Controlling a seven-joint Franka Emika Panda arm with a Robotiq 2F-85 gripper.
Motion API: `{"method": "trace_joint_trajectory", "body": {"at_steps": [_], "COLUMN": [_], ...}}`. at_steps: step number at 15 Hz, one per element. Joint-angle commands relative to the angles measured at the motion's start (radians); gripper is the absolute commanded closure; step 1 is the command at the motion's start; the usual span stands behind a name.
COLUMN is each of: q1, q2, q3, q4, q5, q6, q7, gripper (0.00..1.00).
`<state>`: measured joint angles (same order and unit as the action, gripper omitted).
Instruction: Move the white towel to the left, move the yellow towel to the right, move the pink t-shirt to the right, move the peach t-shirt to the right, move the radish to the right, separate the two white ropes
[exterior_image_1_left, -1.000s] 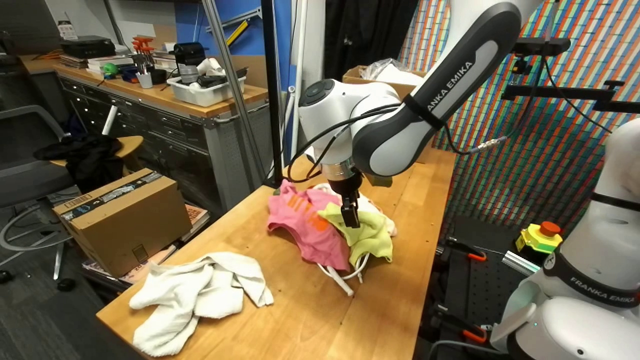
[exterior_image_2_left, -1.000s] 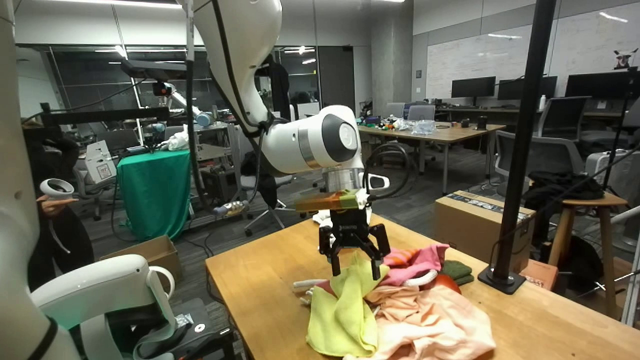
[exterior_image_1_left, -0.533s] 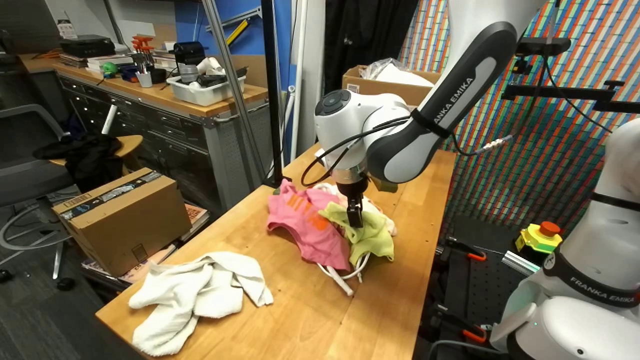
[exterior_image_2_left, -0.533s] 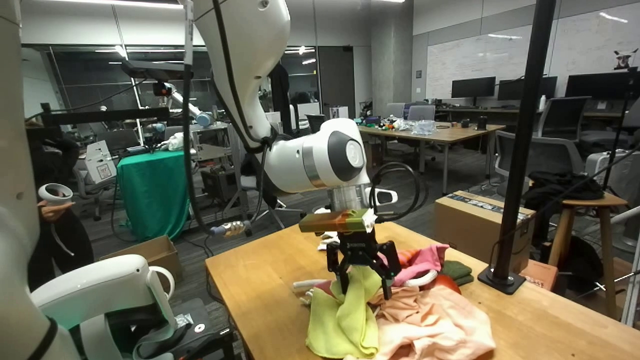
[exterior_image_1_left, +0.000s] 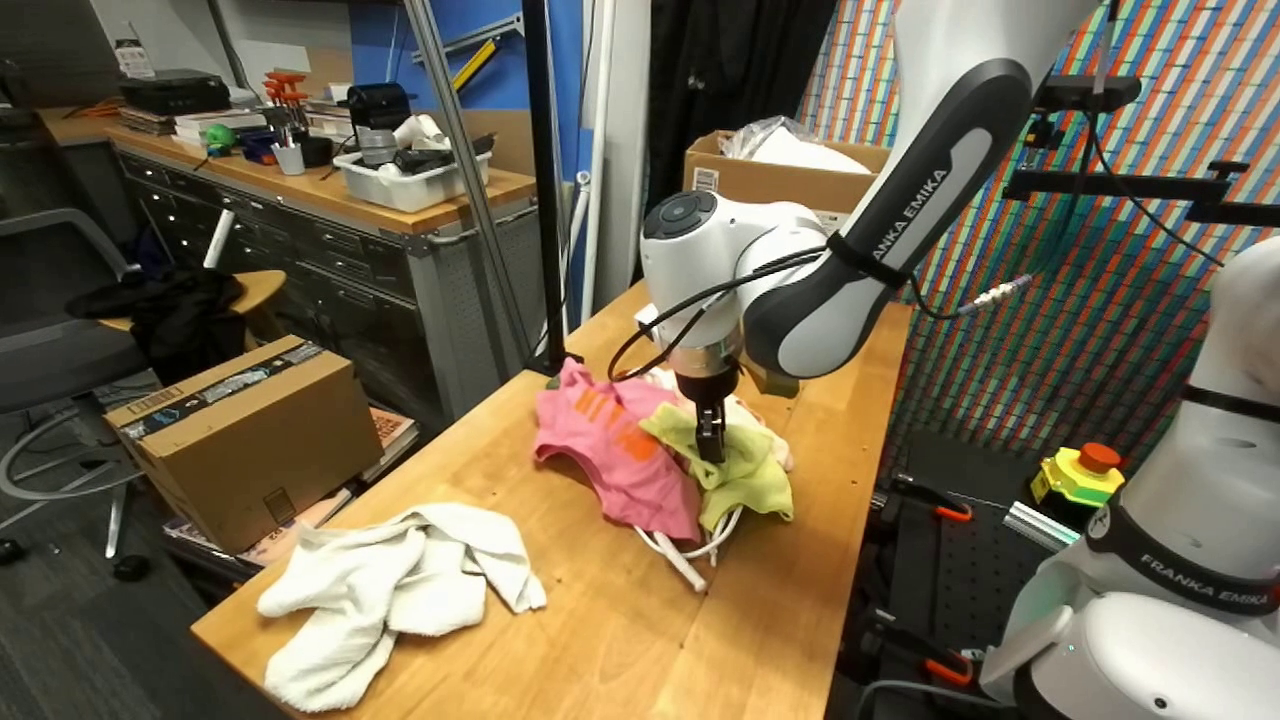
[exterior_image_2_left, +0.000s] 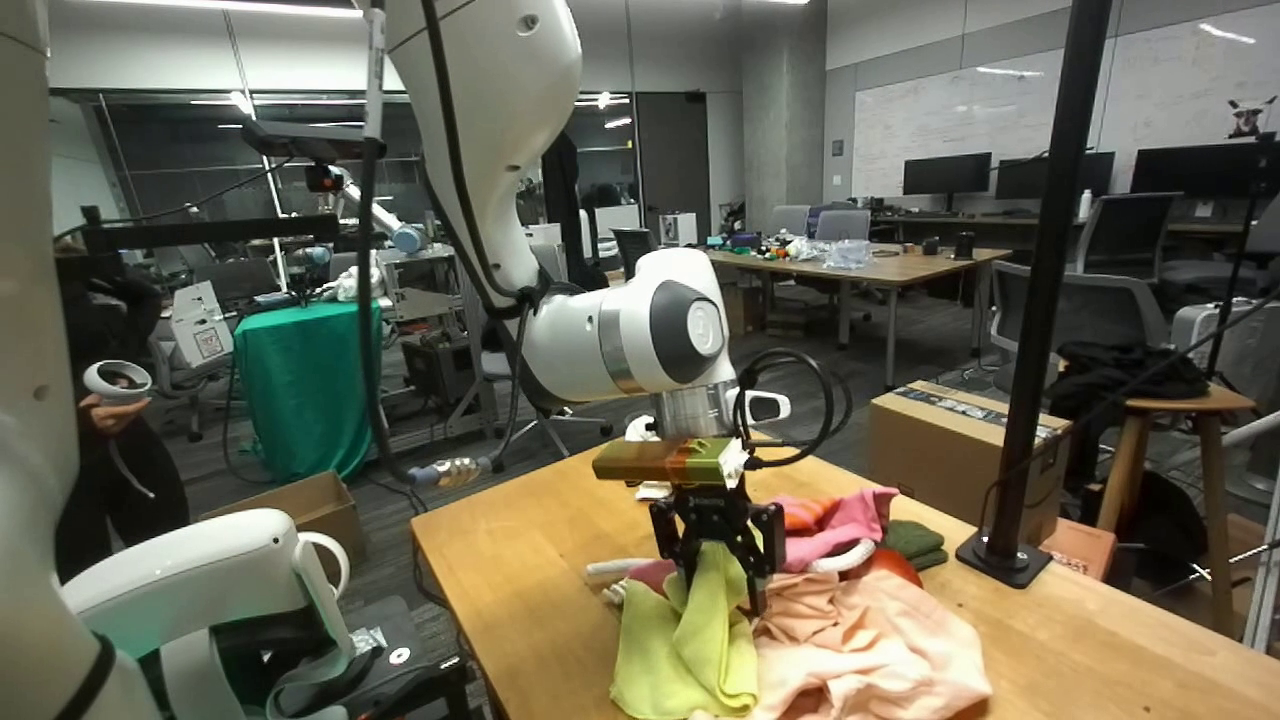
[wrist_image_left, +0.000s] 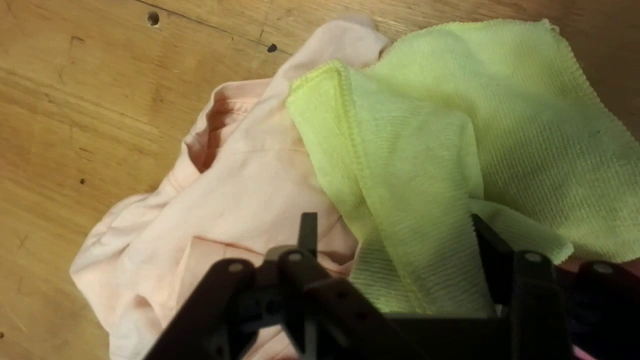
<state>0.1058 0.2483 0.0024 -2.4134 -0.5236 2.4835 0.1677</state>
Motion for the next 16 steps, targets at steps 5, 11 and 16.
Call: {"method": "trace_joint_trajectory", "body": {"at_steps": [5,11,16], "q1": [0.007,0.028,-0.004], "q2": [-0.020,-0.135,-0.267], "q3": [-0.004,-0.019,-0.006], "q4": [-0.013,-0.018,0.002], "q5": [0.021,-0.058,-0.192], "q6": [-0.006,-0.146,-0.202], "q7": [-0.008,0.093,0.282], "gripper": [0.89,0.96,0.96]}}
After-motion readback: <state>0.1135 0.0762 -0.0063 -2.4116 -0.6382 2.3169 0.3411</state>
